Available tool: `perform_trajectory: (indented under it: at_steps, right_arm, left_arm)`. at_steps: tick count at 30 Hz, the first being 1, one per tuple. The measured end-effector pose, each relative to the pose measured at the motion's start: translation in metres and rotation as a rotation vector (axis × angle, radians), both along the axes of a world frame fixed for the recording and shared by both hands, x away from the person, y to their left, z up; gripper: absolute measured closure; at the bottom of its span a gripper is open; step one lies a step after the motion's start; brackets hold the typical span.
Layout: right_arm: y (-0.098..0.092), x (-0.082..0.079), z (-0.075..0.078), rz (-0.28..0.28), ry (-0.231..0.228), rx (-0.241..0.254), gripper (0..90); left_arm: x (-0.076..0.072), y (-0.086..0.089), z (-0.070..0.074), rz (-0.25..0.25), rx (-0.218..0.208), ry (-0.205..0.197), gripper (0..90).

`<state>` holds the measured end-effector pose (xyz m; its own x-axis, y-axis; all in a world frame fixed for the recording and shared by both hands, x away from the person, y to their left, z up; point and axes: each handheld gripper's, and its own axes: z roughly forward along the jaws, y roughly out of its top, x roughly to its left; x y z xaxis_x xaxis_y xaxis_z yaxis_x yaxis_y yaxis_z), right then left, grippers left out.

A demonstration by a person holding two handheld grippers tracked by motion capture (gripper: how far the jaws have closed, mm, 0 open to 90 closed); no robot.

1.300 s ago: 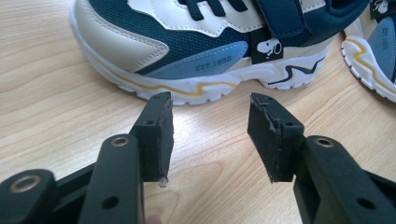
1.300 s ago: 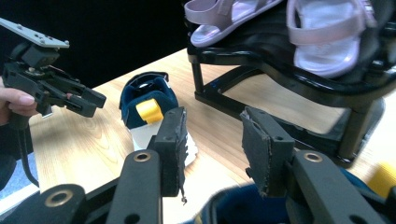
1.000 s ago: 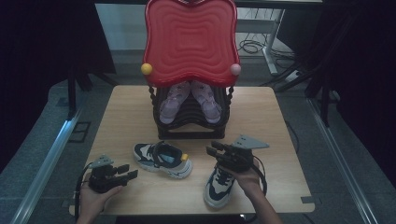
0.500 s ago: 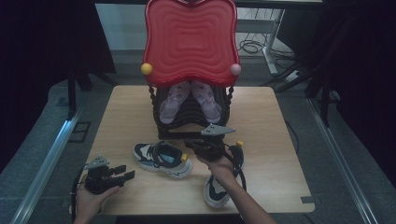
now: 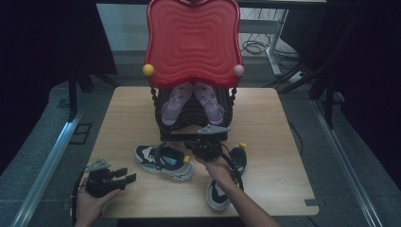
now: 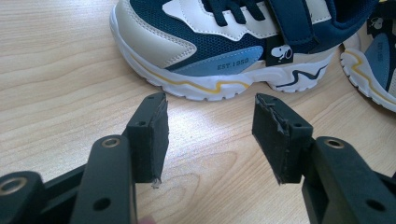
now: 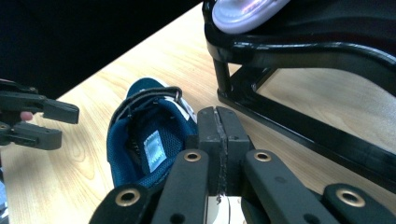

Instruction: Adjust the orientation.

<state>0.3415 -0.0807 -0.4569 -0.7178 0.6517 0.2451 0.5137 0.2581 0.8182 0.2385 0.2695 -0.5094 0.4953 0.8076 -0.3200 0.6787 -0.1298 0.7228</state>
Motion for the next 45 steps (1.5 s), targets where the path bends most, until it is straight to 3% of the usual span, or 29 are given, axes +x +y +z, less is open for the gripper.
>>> perform_trajectory:
  at_steps: [6,8,16,23,29,45]
  right_arm:
    - [0.005,0.002,-0.004,-0.014,0.014,-0.028,88.9]
    - [0.008,0.002,-0.008,-0.003,0.051,-0.018,88.9]
    - [0.015,-0.002,-0.012,-0.011,0.047,-0.053,89.0]
    - [0.016,-0.014,-0.013,0.0,0.032,-0.055,89.1]
    - [0.021,-0.032,-0.012,0.032,-0.011,-0.086,89.1]
    - [0.029,-0.058,-0.019,0.114,0.002,-0.051,89.1]
  left_arm:
    - [0.0,0.0,-0.001,-0.003,0.0,0.002,45.7]
    - [0.0,0.0,-0.001,-0.002,0.002,0.003,45.7]
    - [-0.001,0.002,0.001,0.004,0.001,-0.005,45.7]
    - [-0.001,0.004,0.002,0.011,0.002,-0.007,45.6]
    - [-0.002,0.002,0.002,0.013,0.002,-0.008,45.6]
    - [-0.001,0.003,0.0,0.015,0.003,-0.001,45.5]
